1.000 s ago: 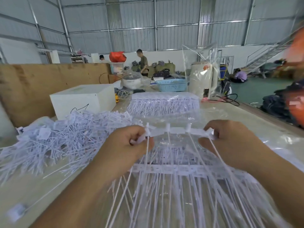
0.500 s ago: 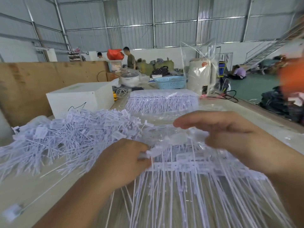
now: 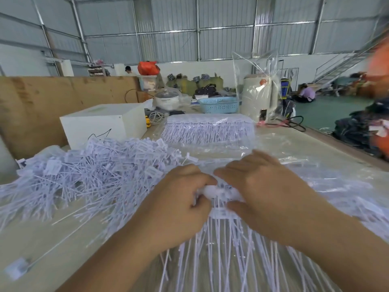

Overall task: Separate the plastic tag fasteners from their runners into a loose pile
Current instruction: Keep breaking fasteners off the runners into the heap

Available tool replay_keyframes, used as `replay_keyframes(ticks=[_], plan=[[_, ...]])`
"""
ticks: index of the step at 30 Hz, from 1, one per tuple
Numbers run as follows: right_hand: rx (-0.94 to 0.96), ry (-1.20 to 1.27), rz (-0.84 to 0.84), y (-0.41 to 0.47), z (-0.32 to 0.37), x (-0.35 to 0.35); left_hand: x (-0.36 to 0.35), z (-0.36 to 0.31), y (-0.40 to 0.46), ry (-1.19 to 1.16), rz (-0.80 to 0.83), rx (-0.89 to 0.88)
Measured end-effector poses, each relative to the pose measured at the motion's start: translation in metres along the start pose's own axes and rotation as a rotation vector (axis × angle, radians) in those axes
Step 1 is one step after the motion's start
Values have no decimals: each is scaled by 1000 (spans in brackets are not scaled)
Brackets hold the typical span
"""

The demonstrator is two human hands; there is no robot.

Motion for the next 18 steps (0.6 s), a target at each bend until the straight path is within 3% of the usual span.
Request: replay_keyframes(ticks=[4, 10, 18], plan=[[-5, 295, 168, -2, 4, -11, 2, -7, 0, -95, -44, -61], [-40, 497, 216, 5, -11, -26, 7, 13, -3, -365, -211, 103], [-41, 876, 301, -1, -7, -30, 9, 9, -1, -530, -338, 147]])
Point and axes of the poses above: each hand's wrist, its own y-axis towards the middle knuckle, its own x-axis out of the back of the hand, z = x × y, the point moved 4 cm from there along y, towards the middle knuckle, and after that the axes turned 10 degrees about -x, right-handed, at the moved point
